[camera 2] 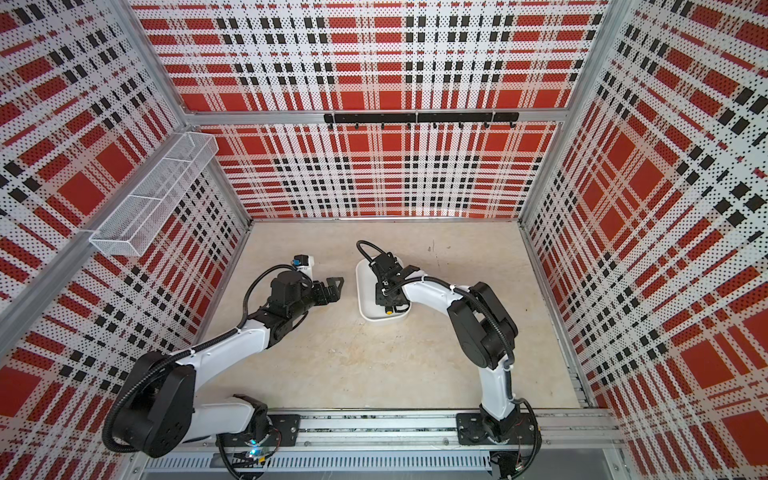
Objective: Put the screwdriver in the bin
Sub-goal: 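Lower the screwdriver into the bin and open the right gripper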
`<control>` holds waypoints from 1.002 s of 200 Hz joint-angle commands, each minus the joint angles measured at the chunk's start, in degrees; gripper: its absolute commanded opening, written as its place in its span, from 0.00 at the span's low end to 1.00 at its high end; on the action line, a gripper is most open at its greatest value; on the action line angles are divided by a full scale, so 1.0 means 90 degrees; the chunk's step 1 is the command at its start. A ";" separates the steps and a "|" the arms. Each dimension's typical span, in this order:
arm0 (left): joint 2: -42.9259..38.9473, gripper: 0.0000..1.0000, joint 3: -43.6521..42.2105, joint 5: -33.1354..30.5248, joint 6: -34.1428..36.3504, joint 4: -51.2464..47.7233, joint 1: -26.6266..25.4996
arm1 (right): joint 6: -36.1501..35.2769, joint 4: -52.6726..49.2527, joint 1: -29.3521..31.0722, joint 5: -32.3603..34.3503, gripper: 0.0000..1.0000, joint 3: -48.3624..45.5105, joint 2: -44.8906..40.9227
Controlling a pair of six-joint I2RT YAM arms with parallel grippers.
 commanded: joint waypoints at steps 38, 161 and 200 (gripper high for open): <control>-0.0002 0.98 -0.0003 0.0098 0.0028 0.0034 0.0045 | -0.0027 -0.0075 0.0067 0.0110 0.24 0.0134 0.0070; -0.0043 0.98 0.0002 0.0138 0.0033 0.0025 0.0045 | -0.0110 -0.0154 0.0081 0.0187 0.41 0.0165 -0.0059; -0.0081 0.98 -0.0027 0.0104 0.0055 0.0019 0.0045 | -0.0196 -0.0232 0.0092 0.0219 0.41 0.0193 -0.0286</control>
